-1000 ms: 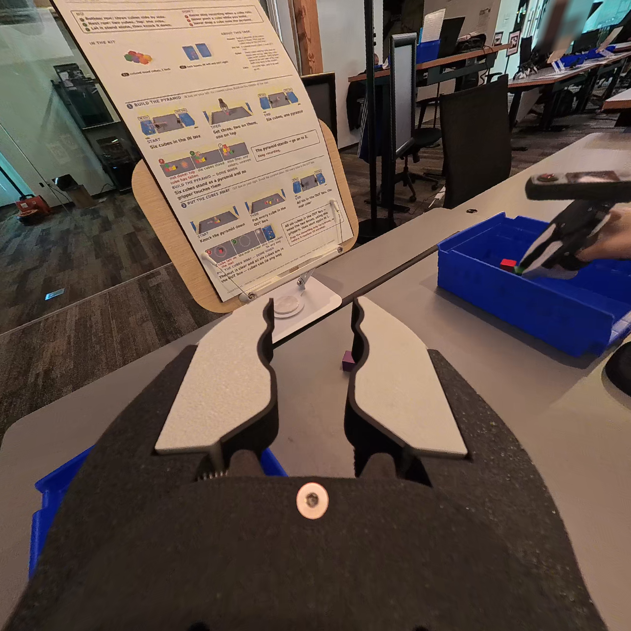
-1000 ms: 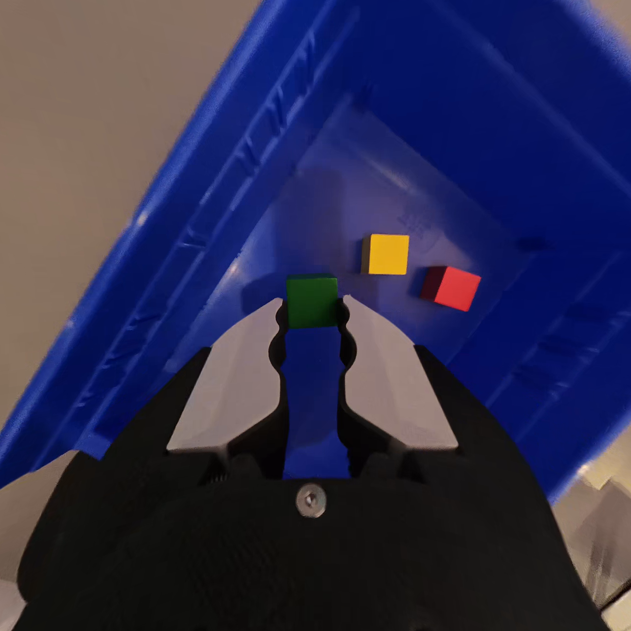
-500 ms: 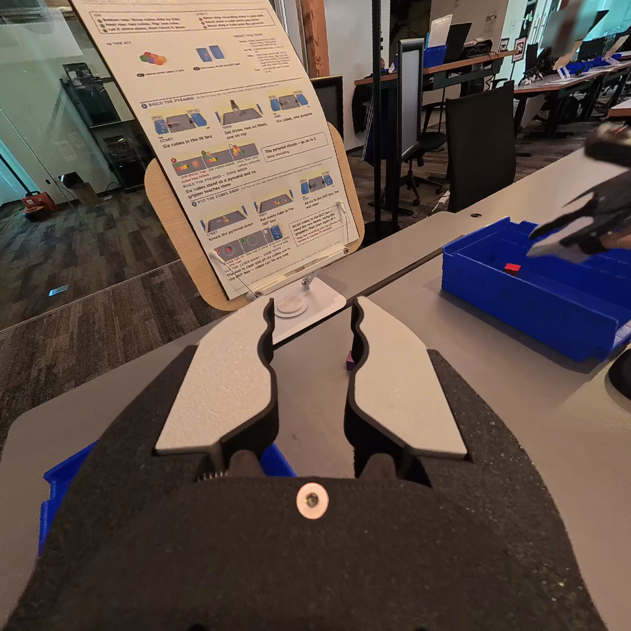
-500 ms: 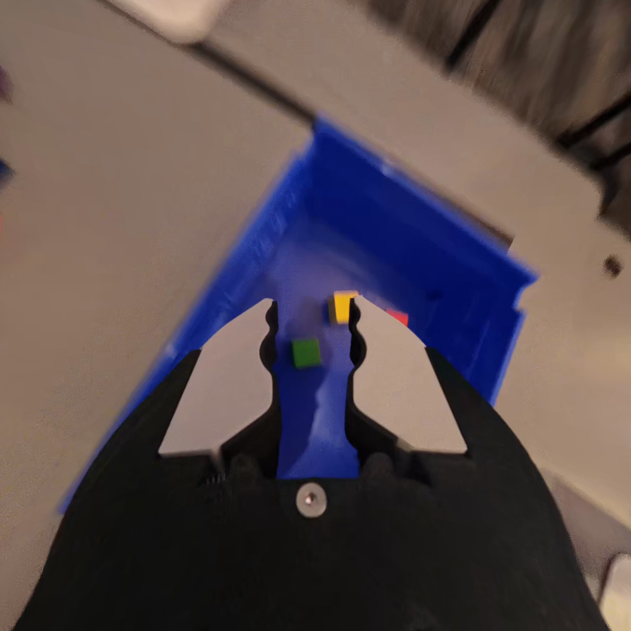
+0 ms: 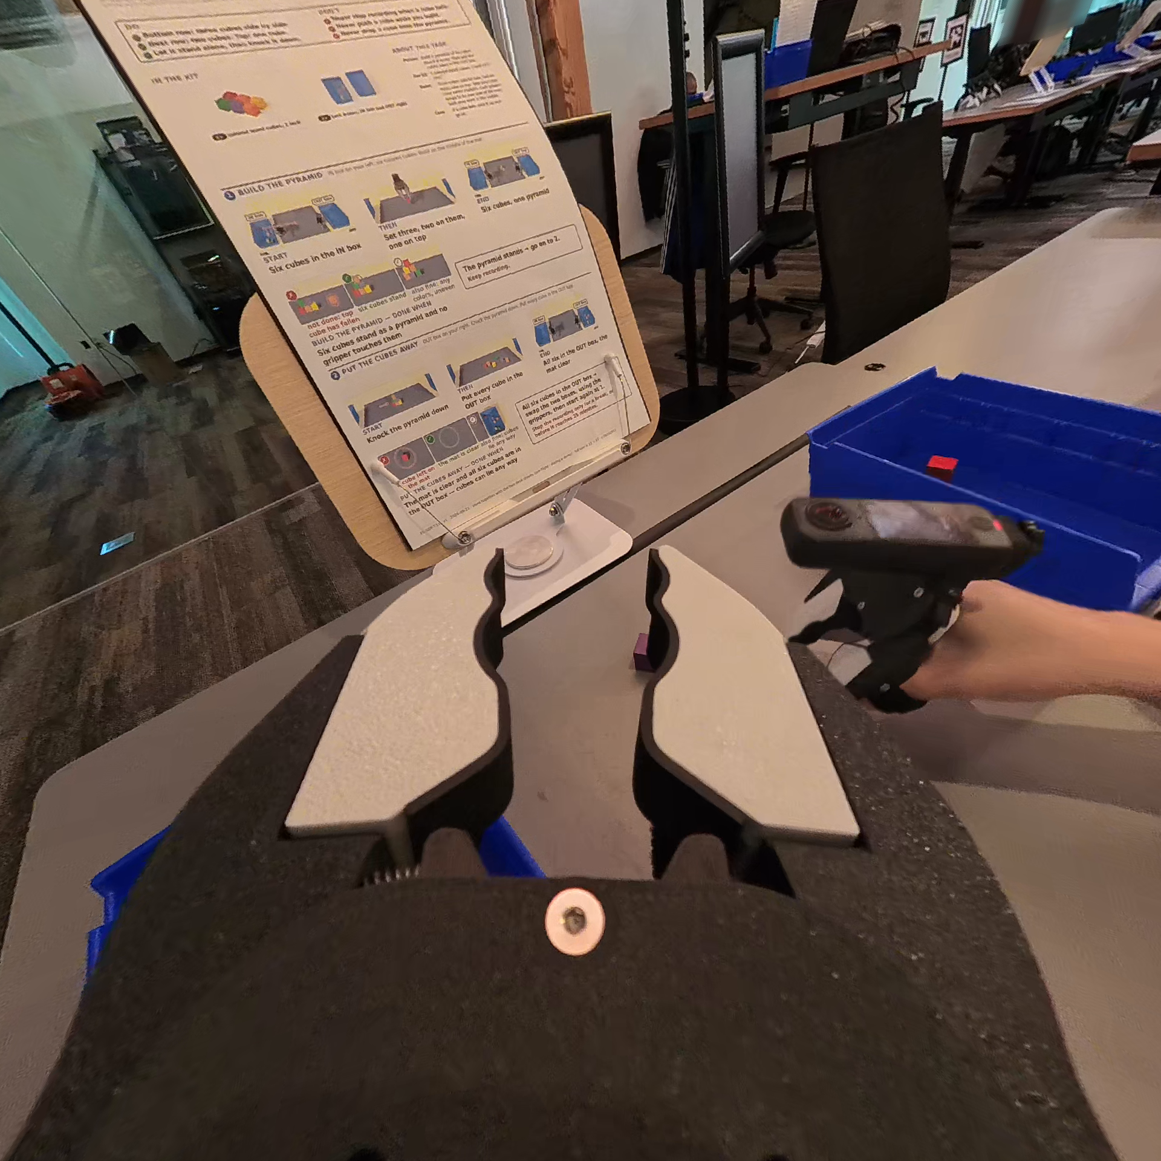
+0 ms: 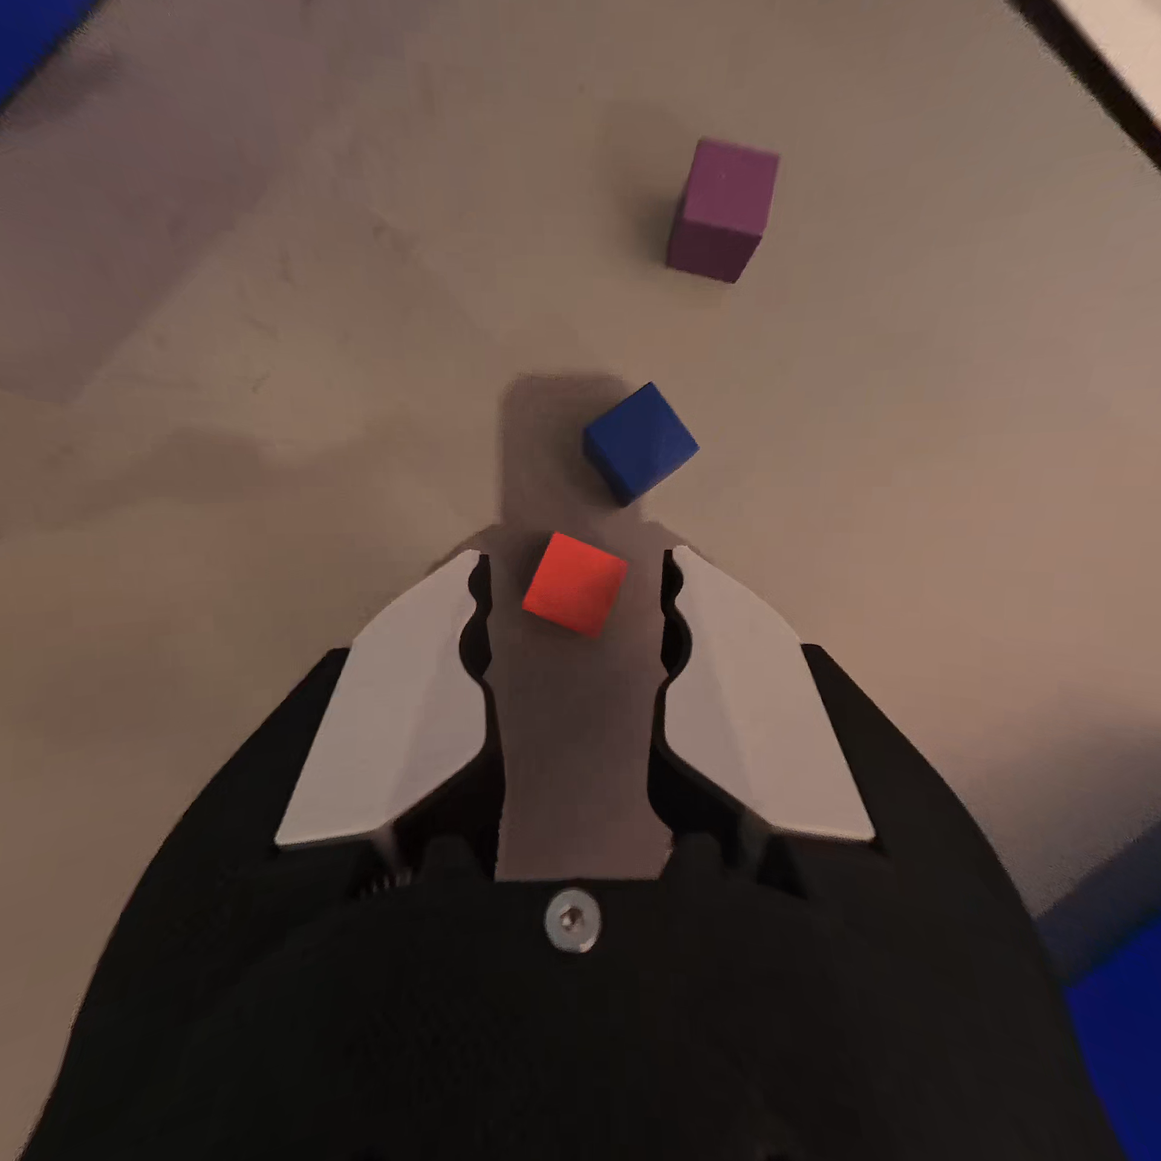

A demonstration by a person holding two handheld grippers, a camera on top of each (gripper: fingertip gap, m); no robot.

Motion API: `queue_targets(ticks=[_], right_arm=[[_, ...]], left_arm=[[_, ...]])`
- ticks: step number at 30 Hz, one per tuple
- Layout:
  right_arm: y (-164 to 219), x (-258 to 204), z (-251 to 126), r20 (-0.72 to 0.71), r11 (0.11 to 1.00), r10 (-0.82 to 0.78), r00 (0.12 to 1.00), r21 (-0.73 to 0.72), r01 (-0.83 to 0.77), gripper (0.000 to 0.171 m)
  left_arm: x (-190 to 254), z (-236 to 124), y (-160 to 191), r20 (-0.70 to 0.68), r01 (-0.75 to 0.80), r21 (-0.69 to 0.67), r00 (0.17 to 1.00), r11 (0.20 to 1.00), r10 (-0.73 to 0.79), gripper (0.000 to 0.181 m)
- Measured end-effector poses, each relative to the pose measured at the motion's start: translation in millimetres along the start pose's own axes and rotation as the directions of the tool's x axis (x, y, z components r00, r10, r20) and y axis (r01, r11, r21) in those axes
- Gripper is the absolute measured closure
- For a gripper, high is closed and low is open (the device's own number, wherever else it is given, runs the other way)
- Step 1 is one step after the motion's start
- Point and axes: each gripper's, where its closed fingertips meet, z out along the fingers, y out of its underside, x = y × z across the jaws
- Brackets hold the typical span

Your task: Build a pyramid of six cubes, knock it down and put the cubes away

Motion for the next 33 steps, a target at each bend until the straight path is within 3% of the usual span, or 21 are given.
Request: queue_targets(ticks=[2, 3, 8, 11, 13, 15, 17, 20, 24, 28, 30, 33], right_arm=[[6, 5, 9, -0.052, 0.998, -0.035, 0.998, -0.049, 0.032, 0.127], [9, 4, 11, -0.038, 0.997, -0.048, 0.998, -0.066, 0.045, 0.14], [7, -7, -11, 0.076, 0.997, -0.06, 0.995, -0.052, 0.064, 0.142], [-22, 7, -77, 0.017, 0.986, -0.095, 0.995, 0.136, 0.092, 0.142], [-36, 41, -136, -0.097, 0.958, -0.065, 0.993, 0.274, 0.09, 0.142], [-26, 98, -185, -0.234, 0.947, 0.04, 0.971, 0.32, 0.038, 0.142], [8, 158, -206, -0.306, 0.953, 0.171, 0.937, 0.293, -0.078, 0.142], [82, 220, -195, -0.314, 0.935, 0.348, 0.883, 0.184, -0.303, 0.142], [166, 244, -154, -0.334, 0.886, 0.444, 0.831, 0.024, -0.463, 0.142], [205, 254, -133, -0.394, 0.856, 0.453, 0.799, -0.058, -0.514, 0.141], [212, 251, -123, -0.352, 0.832, 0.495, 0.795, -0.074, -0.55, 0.142], [211, 263, -133, -0.412, 0.836, 0.488, 0.769, -0.031, -0.548, 0.141]], left_arm=[[-2, -1, -1, -0.001, 0.009, 0.006, 1.0, 1.0, -0.009, 0.138], [-3, -2, -1, -0.001, 0.013, 0.009, 1.0, 1.0, -0.013, 0.138], [-10, -5, -2, 0.01, 0.028, 0.021, 1.0, 0.999, -0.028, 0.138], [-14, -8, -3, 0.016, 0.034, 0.029, 0.999, 0.999, -0.035, 0.138], [-15, -10, -4, 0.019, 0.037, 0.032, 0.999, 0.999, -0.038, 0.138], [-16, -11, -4, 0.02, 0.04, 0.038, 0.999, 0.998, -0.041, 0.138], [-15, -12, -5, 0.017, 0.045, 0.042, 0.999, 0.998, -0.046, 0.138], [-13, -13, -7, 0.009, 0.046, 0.048, 0.999, 0.998, -0.046, 0.139], [-12, -14, -9, 0.005, 0.047, 0.058, 0.999, 0.997, -0.047, 0.139], [-12, -12, -6, 0.005, 0.045, 0.045, 0.999, 0.998, -0.046, 0.139], [-11, -12, -6, 0.004, 0.041, 0.043, 0.999, 0.998, -0.042, 0.139], [-12, -13, -7, 0.005, 0.044, 0.048, 0.999, 0.998, -0.044, 0.139]])
